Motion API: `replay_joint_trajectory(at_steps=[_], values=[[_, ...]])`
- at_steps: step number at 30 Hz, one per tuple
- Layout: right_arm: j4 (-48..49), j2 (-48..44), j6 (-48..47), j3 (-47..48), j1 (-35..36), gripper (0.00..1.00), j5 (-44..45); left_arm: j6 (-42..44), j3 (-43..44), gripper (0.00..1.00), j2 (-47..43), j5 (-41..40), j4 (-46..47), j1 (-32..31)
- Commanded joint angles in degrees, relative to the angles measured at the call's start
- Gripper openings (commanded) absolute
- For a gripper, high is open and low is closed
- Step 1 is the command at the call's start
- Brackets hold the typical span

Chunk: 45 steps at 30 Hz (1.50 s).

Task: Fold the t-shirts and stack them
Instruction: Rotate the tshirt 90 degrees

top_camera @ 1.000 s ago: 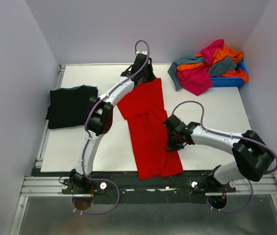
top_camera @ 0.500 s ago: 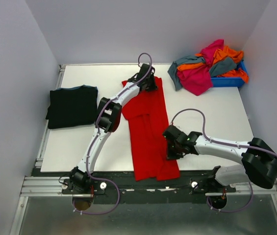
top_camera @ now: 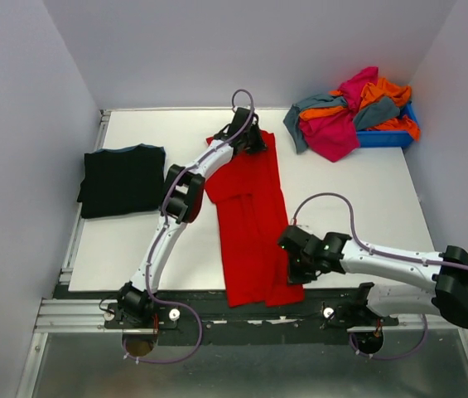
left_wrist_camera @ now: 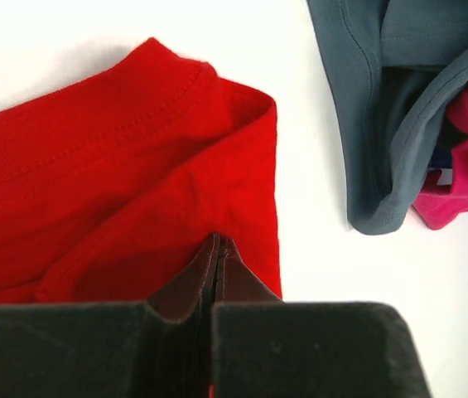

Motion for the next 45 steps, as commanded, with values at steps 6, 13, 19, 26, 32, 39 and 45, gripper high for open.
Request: replay_joint_trajectory(at_steps=[6, 13, 19, 26, 32, 39, 45], values=[[-8.16, 5.57, -8.18, 16.85, -8.08, 0.01, 10.06, 5.62, -10.47, 0.09, -16.58, 1.92, 0.78, 0.50], [-3.41, 11.36, -19.08, 27.47, -22.50, 0.01, 5.83, 9.49, -31.12, 0.20, -36.80, -2.56, 2.10, 0.59], [-3.24, 22.78, -21.46, 38.82, -26.02, 0.01, 5.40, 4.05, -55.55, 0.00, -50.87, -5.12, 2.80, 0.41], [-0.43, 32.72, -21.37, 44.80, -27.61, 0.01, 3.47, 0.00, -72.10, 0.00, -58.54, -9.78, 6.14, -0.64], [0.10, 40.64, -21.73, 49.82, -28.57, 0.01, 2.06, -0.26, -71.67, 0.00, -53.45, -14.08, 4.91, -0.55], [0.28, 46.88, -21.02, 51.40, -29.80, 0.01, 1.53, -1.23, -71.14, 0.00, -49.14, -14.17, 5.70, -0.55], [0.37, 51.80, -19.53, 53.33, -31.38, 0.01, 0.21, -0.88, -68.51, 0.00, -44.40, -14.26, 5.00, 0.41]])
